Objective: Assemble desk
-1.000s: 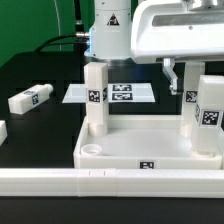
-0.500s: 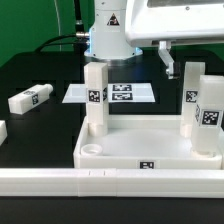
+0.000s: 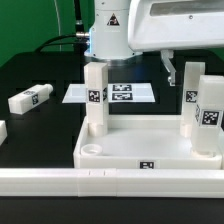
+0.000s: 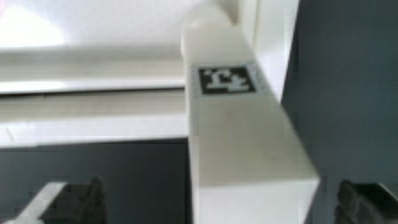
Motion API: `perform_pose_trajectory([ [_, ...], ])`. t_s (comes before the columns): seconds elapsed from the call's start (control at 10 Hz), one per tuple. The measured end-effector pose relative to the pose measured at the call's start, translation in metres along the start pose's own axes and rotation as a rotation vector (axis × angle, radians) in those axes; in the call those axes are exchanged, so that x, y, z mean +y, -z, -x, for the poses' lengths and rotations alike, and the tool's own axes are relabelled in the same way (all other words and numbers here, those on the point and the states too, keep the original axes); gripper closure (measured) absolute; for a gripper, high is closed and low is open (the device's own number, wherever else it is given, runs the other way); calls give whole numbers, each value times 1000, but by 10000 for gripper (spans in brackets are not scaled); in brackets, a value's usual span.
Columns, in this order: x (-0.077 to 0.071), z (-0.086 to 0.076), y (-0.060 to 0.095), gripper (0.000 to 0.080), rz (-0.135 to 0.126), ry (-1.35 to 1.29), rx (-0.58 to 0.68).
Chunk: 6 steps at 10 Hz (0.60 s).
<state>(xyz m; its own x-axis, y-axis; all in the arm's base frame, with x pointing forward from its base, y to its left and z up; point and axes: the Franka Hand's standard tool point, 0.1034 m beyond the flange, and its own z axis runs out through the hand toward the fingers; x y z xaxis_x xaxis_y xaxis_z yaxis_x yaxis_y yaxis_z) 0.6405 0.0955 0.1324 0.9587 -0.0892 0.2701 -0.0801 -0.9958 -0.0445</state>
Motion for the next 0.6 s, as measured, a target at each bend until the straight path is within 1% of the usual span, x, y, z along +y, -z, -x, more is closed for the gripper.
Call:
perform_pose_trajectory([
  [0.3,4,5,-5,150,0,-12,-225],
  [0.4,1,-1,-8,150,1,-13,-190],
  [0.5,1,0,-9,150,1,-14,-192],
  [0.6,1,1,-11,175,3,-21,-193],
])
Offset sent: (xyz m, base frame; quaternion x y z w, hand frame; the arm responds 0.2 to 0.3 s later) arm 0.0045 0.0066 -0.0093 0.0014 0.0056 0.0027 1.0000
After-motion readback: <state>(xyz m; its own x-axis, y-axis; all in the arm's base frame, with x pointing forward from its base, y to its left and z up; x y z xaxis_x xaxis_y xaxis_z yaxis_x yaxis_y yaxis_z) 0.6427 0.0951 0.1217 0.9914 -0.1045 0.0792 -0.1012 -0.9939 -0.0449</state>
